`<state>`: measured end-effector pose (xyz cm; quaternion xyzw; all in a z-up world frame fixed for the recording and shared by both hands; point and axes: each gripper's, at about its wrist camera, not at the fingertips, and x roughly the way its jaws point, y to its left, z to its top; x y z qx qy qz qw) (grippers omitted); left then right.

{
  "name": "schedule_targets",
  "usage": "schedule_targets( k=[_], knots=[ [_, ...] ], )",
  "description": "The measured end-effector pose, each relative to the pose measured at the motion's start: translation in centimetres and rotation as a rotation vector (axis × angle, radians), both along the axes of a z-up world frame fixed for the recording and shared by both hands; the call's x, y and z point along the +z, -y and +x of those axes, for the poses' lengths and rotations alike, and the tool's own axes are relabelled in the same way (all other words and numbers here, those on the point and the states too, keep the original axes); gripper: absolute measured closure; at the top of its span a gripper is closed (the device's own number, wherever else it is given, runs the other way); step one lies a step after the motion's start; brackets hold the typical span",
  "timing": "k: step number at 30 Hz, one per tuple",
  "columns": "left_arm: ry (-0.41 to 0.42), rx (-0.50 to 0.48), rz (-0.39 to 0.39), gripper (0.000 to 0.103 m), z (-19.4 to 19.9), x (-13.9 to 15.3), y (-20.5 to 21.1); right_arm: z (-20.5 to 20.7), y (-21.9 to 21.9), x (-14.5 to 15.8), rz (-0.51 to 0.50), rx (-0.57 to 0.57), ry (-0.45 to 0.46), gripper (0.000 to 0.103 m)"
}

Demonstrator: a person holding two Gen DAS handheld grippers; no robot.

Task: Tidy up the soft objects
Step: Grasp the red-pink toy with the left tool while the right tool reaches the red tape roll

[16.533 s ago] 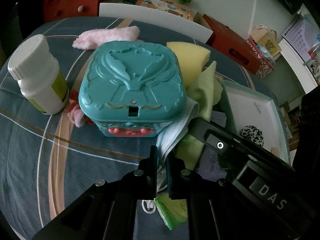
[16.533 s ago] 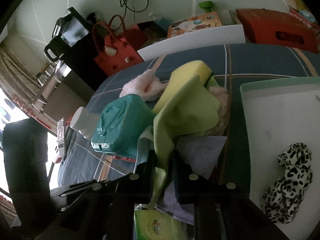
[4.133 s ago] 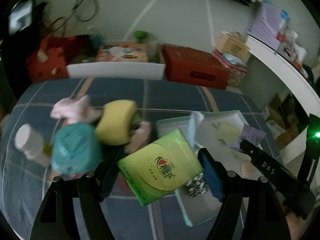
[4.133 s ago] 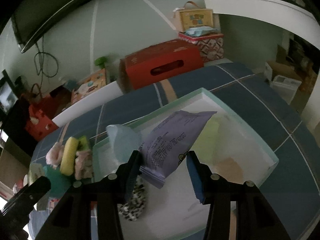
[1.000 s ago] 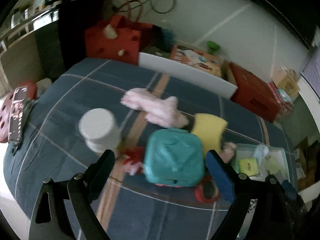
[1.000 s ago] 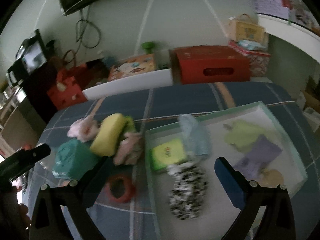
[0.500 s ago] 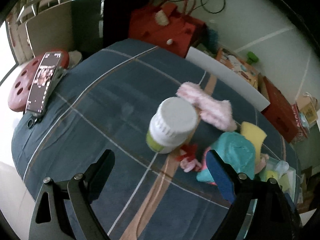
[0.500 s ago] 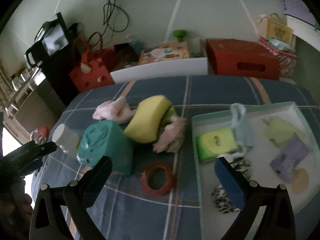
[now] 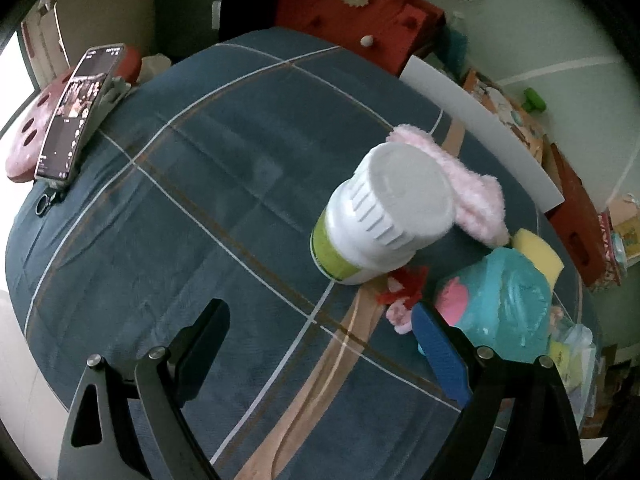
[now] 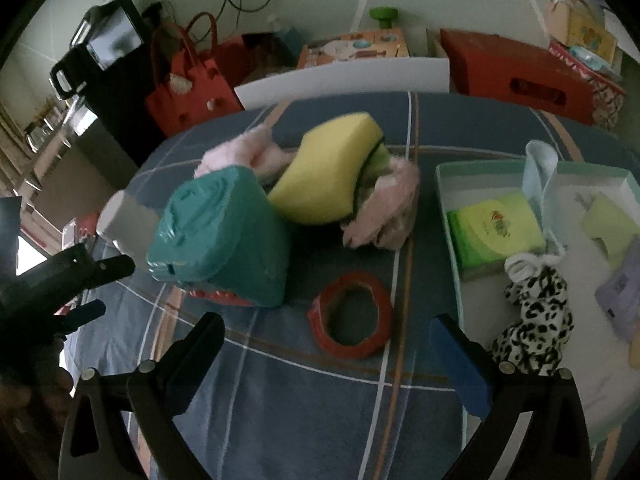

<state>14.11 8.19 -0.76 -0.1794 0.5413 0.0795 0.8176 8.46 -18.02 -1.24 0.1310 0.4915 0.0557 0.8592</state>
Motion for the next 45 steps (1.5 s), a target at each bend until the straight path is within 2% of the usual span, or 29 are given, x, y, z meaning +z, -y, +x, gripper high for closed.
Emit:
schedule_targets(
  k=[8, 15, 22, 25, 33, 36, 42, 45],
  knots=[
    [-0.044, 0.011, 0.033, 0.011, 0.8, -1.3, 0.1, 0.4, -0.5, -1.5, -0.032, 0.017, -0.043, 0.0],
    [-0.069, 0.024, 0.004, 0.011, 1.0, -2.1, -0.3, 0.8, -0.6, -2.5, -0.048, 0.022, -0.069, 0.002],
    [-0.084, 0.022, -0.047, 0.011, 1.5, -3.0, -0.2, 1.3, -0.5, -3.2, -0.072, 0.023, -0.08, 0.009],
    [-0.085, 0.013, -0.067, 0.011, 1.6, -3.3, 0.1, 1.6, -0.5, -3.4, -0.073, 0.021, -0.083, 0.017],
    [-0.064, 0.003, -0.137, 0.012, 1.9, -3.3, 0.9, 1.3, 0.0, -3.4, -0.071, 0.012, -0.083, 0.024],
    [-0.061, 0.0, -0.154, 0.027, 2.2, -3.5, 1.2, 1.4, 0.0, -3.4, -0.073, 0.009, -0.084, 0.031],
    [-0.058, -0.011, -0.196, 0.032, 3.1, -4.0, 1.7, 1.3, 0.1, -3.4, -0.068, 0.002, -0.085, 0.042],
    [-0.063, -0.021, -0.226, 0.041, 3.4, -4.4, 2.7, 1.3, 0.2, -3.3, -0.064, 0.006, -0.085, 0.045]
  ],
)
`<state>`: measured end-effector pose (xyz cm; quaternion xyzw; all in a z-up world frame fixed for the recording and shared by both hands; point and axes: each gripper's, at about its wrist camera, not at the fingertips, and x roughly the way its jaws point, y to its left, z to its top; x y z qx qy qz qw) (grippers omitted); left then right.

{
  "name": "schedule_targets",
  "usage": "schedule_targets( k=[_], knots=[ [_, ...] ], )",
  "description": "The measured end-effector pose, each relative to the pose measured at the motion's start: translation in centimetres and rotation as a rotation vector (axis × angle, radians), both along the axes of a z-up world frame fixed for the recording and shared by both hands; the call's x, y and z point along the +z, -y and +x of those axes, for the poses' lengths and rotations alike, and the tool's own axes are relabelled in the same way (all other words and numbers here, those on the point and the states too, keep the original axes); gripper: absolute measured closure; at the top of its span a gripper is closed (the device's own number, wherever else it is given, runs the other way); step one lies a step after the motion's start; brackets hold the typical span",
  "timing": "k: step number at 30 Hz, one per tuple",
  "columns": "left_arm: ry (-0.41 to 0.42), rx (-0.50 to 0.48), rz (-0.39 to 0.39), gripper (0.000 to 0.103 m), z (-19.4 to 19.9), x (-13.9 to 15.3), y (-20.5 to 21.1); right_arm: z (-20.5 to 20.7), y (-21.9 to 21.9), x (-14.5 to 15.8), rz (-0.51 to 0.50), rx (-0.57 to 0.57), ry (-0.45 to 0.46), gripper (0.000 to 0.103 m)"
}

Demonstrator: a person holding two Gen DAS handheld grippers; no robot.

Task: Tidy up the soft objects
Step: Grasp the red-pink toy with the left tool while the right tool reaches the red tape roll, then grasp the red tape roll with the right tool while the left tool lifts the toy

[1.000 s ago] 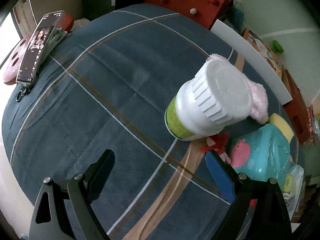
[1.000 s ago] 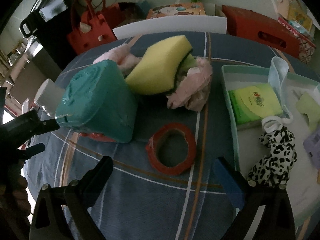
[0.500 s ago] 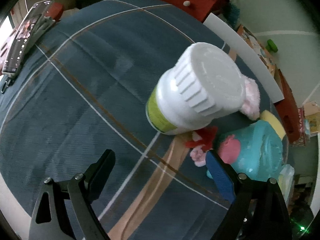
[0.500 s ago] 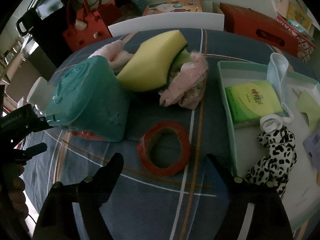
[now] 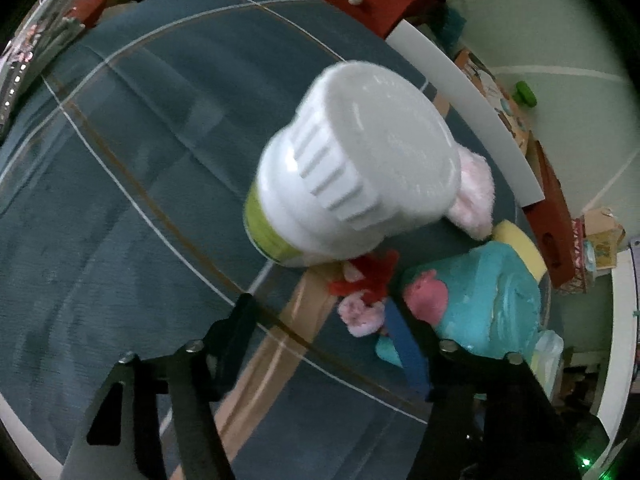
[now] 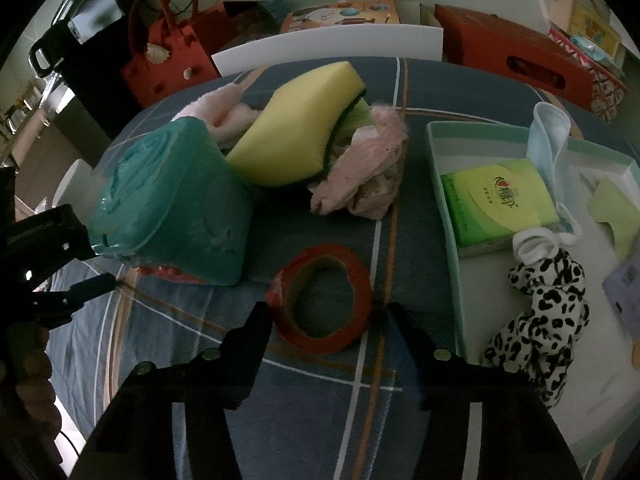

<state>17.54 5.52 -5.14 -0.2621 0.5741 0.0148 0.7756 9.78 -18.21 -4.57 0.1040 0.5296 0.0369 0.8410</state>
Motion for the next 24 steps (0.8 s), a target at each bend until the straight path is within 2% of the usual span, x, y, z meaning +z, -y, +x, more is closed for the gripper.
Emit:
schedule_targets(
  k=[5, 10, 24],
  knots=[
    [-0.006, -0.013, -0.057, 0.058, 0.4, -0.5, 0.8, -0.1, -0.2, 0.2, -0.002, 0.008, 0.0, 0.048],
    [-0.013, -0.005, -0.124, 0.081, 0.6, -1.2, 1.0, -0.1, -0.3, 0.2, 0.0, 0.008, 0.0, 0.048],
    [0.043, -0.004, -0.098, 0.085, -1.3, 0.2, 0.2, -0.4, 0.1, 0.7, 0.012, 0.002, 0.021, 0.05]
  ],
)
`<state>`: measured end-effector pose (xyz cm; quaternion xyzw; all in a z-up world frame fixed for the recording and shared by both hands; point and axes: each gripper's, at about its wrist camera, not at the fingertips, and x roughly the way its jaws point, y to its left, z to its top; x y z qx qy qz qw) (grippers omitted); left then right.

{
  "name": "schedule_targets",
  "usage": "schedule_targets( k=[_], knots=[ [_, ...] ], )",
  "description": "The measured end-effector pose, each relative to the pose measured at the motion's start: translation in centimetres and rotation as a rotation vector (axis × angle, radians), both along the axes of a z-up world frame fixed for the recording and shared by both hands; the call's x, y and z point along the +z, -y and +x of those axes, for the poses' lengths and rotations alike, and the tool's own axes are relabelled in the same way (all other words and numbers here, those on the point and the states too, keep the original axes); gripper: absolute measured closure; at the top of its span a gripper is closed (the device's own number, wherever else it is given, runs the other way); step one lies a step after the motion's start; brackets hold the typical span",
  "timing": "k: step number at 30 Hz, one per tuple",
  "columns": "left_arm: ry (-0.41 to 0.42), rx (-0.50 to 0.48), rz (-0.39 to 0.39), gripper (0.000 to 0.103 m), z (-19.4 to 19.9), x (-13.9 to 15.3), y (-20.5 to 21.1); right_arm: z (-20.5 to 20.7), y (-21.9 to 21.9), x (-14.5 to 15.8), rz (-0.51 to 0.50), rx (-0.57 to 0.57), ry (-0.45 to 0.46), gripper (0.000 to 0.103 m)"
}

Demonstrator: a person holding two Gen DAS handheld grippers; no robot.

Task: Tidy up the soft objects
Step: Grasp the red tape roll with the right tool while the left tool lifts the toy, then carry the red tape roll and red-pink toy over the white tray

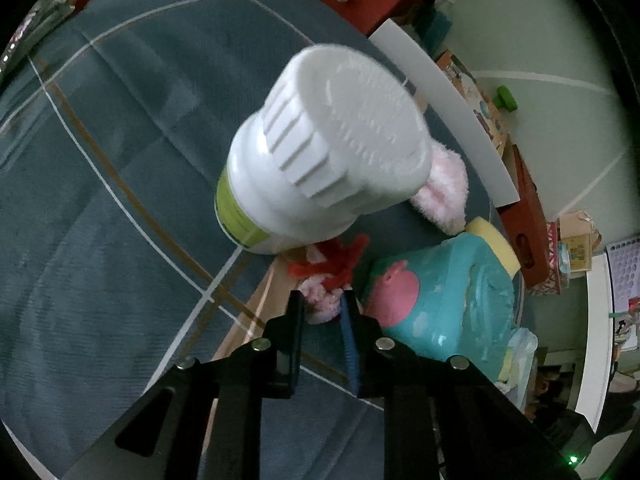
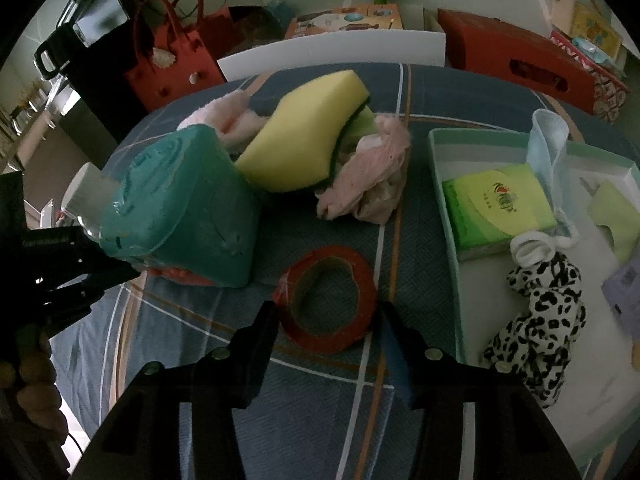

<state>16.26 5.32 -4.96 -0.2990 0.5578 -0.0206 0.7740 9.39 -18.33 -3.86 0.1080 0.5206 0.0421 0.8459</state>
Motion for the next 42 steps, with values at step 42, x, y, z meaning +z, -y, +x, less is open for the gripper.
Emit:
schedule_targets(
  k=[42],
  knots=[
    [0.397, -0.219, 0.134, 0.085, -5.4, 12.5, 7.4, -4.9, 7.1, 7.8, -0.004, -0.2, 0.215, 0.051]
  ],
)
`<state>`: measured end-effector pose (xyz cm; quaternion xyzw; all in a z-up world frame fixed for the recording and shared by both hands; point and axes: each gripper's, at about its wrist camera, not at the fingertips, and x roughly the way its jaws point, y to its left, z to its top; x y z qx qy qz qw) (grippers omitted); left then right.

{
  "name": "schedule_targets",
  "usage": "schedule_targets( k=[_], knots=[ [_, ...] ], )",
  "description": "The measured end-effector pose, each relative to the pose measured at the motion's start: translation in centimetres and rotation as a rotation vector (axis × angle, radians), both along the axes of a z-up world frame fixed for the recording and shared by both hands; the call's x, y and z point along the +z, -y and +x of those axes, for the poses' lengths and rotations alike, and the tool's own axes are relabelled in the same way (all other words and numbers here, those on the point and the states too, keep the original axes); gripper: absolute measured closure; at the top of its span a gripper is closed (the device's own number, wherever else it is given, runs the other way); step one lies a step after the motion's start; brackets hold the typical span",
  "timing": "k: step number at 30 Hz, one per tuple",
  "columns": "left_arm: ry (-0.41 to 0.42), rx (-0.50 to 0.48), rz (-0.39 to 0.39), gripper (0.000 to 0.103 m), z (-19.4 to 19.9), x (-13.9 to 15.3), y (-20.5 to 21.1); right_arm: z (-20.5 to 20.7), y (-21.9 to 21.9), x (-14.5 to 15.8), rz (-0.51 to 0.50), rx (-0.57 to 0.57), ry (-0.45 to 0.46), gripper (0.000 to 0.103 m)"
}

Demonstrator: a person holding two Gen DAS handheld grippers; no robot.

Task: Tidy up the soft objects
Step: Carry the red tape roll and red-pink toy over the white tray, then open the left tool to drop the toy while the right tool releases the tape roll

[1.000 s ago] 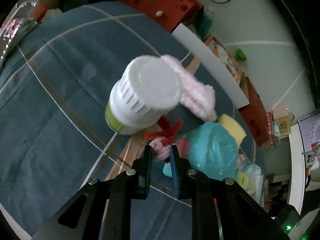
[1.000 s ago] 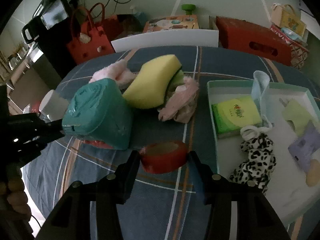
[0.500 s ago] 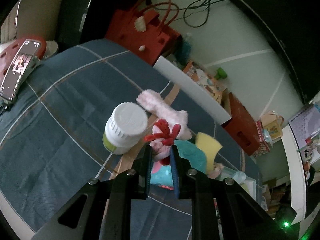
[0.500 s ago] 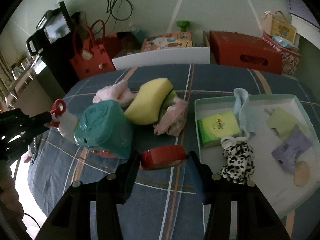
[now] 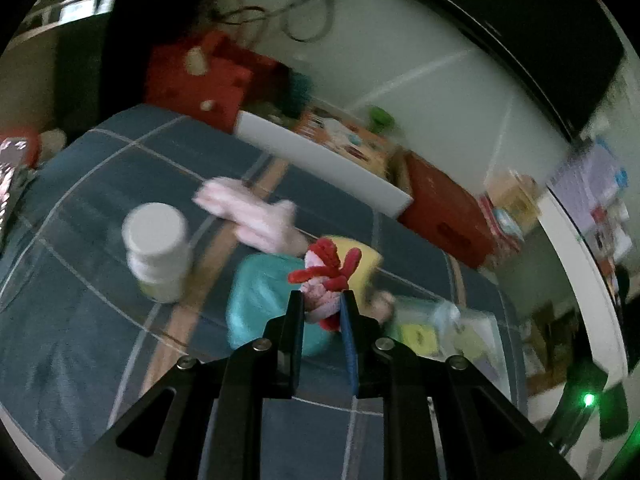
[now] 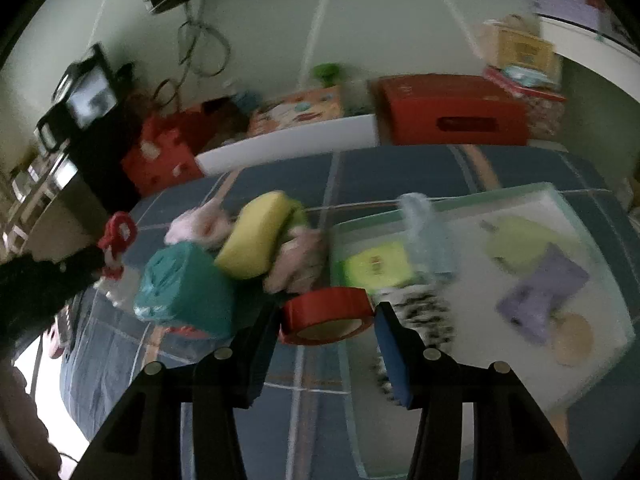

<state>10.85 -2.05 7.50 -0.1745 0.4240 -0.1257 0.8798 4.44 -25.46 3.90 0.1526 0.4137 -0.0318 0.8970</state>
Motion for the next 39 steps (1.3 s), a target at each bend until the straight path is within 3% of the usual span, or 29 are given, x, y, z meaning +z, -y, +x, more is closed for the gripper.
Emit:
schedule_targets(
  k=[9, 23, 31, 39],
  knots=[
    [0.013, -0.188, 0.061, 0.085, -1.5, -0.5, 6.9, -2.1, 6.4, 0.2, -0.007, -0.18, -0.006, 0.051],
    [-0.022, -0.435, 0.127, 0.085, -3.4, -3.6, 16.1, -6.2, 16.6, -1.3, -0.007, -0.474, -0.043, 0.051],
    [0.036, -0.545, 0.144, 0.085, -3.6, -4.5, 21.1, -4.6, 18.3, -2.8, -0.001, -0.471, -0.047, 0.051],
    [0.021, -0.586, 0.161, 0.085, -2.8, -6.5, 23.5, -3.8, 19.6, -4.3, -0.003, -0.504, -0.087, 0.051]
  ],
)
